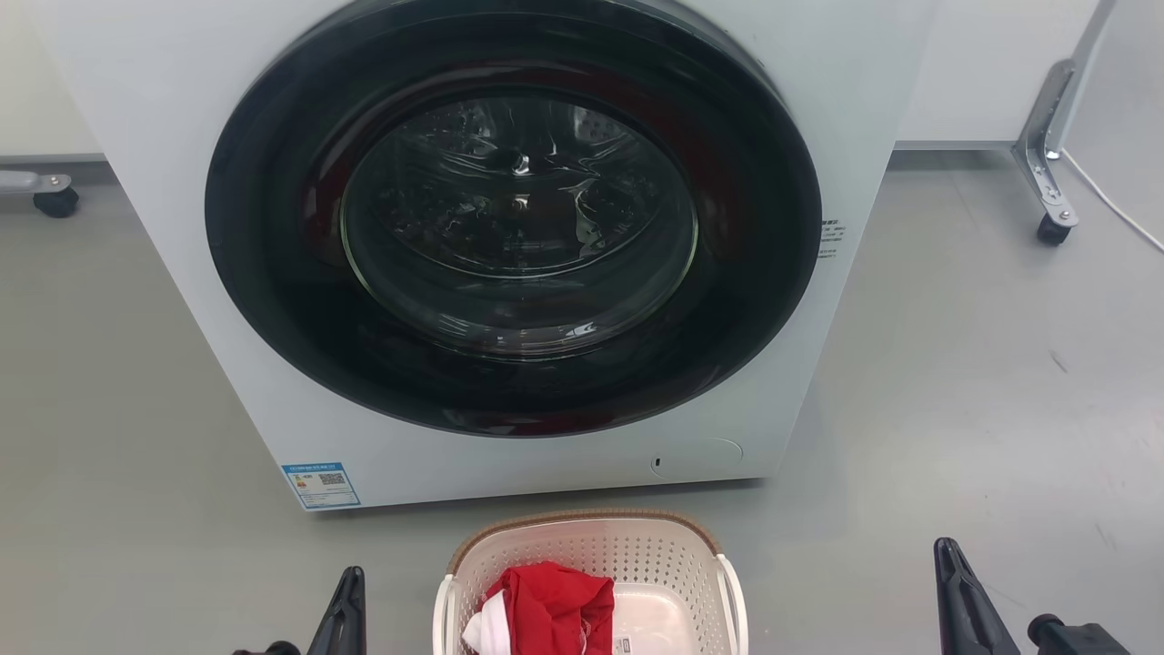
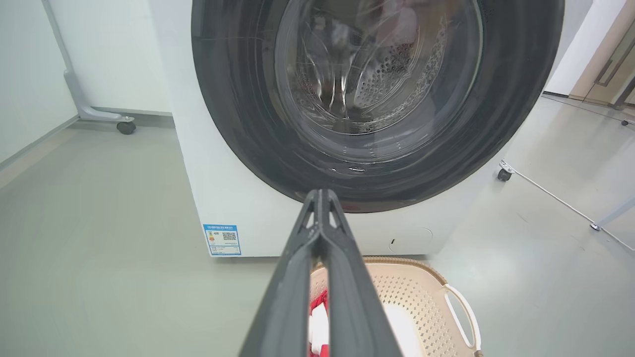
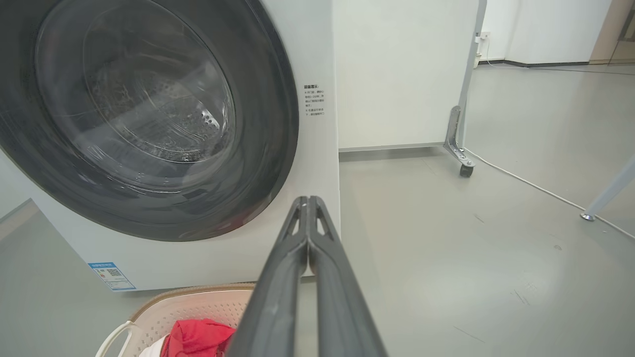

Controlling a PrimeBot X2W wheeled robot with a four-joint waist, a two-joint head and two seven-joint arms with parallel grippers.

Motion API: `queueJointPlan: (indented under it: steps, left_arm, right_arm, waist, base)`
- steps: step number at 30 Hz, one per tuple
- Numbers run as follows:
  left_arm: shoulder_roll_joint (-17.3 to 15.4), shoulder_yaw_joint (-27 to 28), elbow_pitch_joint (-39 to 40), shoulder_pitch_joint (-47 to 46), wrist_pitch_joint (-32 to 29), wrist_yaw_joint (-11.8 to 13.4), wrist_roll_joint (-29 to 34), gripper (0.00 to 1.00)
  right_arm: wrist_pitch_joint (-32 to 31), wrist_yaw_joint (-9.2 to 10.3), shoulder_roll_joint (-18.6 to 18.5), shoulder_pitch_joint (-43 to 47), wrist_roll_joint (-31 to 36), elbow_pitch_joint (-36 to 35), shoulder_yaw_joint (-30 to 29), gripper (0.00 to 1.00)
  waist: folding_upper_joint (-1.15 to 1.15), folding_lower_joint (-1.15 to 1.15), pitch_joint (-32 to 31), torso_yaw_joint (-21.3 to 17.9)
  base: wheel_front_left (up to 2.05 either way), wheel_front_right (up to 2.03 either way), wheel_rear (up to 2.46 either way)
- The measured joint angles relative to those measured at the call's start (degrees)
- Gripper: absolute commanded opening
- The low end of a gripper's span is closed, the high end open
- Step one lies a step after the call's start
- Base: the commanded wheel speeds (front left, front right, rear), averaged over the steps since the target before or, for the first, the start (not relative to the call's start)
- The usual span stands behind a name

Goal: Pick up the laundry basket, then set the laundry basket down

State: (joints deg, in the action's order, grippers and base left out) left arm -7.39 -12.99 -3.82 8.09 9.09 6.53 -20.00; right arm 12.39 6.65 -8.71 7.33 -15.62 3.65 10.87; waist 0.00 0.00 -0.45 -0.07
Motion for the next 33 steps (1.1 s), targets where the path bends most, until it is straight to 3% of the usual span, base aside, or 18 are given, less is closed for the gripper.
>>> queueJointPlan:
  steps: [33]
  left_arm:
    - [1.67, 6.78, -4.64, -3.53, -6.00, -4.63, -26.30, 0.00]
  right_arm:
    - [-7.32, -4.68, 2.24, -3.71, -27.96, 4.61, -6.82, 0.00]
  waist:
    - [0.00, 0.00, 0.20, 0.02]
  base:
    - [0.00, 0.00, 0.00]
